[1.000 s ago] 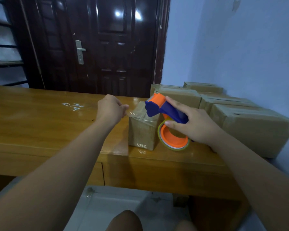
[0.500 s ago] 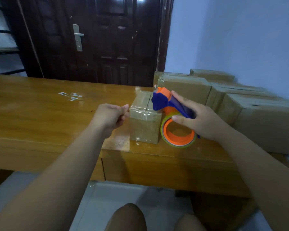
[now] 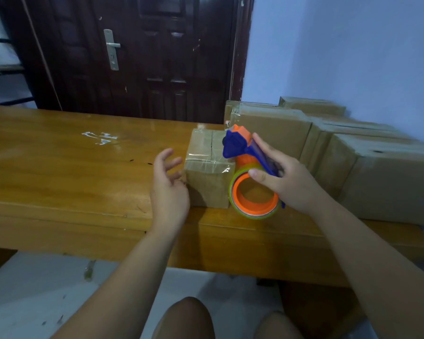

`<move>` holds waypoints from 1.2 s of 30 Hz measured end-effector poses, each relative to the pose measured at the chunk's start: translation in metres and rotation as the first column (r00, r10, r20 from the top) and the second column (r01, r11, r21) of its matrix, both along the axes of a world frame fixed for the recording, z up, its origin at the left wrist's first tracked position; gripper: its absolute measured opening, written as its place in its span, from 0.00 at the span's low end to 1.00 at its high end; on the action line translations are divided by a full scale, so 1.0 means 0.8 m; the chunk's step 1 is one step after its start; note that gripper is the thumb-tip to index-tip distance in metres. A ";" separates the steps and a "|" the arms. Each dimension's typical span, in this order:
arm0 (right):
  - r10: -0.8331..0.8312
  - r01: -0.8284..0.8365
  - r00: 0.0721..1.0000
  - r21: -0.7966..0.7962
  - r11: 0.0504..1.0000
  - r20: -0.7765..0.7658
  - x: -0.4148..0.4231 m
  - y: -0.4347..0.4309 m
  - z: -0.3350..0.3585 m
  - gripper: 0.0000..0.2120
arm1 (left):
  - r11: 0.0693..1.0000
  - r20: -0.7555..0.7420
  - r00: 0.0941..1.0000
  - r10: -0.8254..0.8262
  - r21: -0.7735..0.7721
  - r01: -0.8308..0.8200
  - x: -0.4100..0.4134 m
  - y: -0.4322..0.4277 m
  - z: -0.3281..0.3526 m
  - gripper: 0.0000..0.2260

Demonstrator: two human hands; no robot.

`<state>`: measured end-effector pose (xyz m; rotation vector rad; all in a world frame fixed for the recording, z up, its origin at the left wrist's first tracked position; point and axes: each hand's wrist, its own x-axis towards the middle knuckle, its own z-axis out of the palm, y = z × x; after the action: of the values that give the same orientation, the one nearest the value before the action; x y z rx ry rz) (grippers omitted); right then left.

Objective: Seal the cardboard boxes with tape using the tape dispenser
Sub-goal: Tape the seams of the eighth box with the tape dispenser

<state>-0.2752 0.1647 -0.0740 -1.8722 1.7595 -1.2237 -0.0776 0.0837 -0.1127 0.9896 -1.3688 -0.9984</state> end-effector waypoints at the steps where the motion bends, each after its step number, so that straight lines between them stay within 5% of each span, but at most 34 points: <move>1: 0.001 -0.001 1.000 -0.003 1.000 0.005 0.000 -0.001 -0.001 0.33 | 0.996 0.026 0.999 -0.030 -0.083 0.032 0.001 0.006 -0.003 0.29; 8: 0.010 -0.010 1.000 -0.009 1.000 0.016 0.007 -0.001 -0.001 0.36 | 0.977 0.221 0.968 -0.119 -0.150 0.154 0.013 0.023 -0.007 0.41; 9: 0.006 -0.006 1.000 -0.014 1.000 0.013 0.009 -0.001 0.000 0.36 | 0.974 0.391 0.920 -0.013 -0.202 0.099 0.015 0.019 0.000 0.40; 11: -0.002 0.003 1.000 -0.021 1.000 0.014 0.017 -0.004 -0.001 0.34 | 0.880 0.676 0.664 0.320 -0.472 0.057 0.016 0.011 0.012 0.35; 14: -0.020 0.020 1.000 -0.028 0.999 0.010 0.032 -0.010 -0.001 0.32 | 0.668 0.716 0.454 0.530 -0.683 0.296 0.012 -0.004 0.025 0.27; 20: 0.088 -0.092 0.993 0.041 0.995 0.082 0.030 -0.014 0.006 0.34 | 0.558 0.657 0.538 0.528 -0.746 0.363 0.022 -0.018 0.037 0.13; 25: 0.130 -0.123 0.981 -0.053 0.991 0.147 0.009 0.005 0.027 0.37 | 0.560 0.675 0.510 0.533 -0.733 0.386 0.027 -0.024 0.031 0.19; 29: 0.031 -0.038 0.966 -0.020 0.999 -0.257 0.001 0.014 0.031 0.35 | 0.563 0.700 0.504 0.506 -0.711 0.421 0.029 -0.026 0.034 0.21; 31: 0.033 -0.028 0.944 0.019 0.999 -0.330 -0.006 0.016 0.025 0.35 | 0.549 0.702 0.508 0.499 -0.709 0.442 0.031 -0.028 0.035 0.20; 36: 0.096 -0.093 0.994 -0.067 0.993 0.044 -0.018 0.033 0.030 0.34 | 0.511 0.671 0.549 0.499 -0.739 0.439 0.031 -0.033 0.035 0.16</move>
<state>-0.2898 0.1909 -0.0504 -1.9226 1.6056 -1.2924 -0.0524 0.0575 -0.0848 0.6313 -2.3007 0.4905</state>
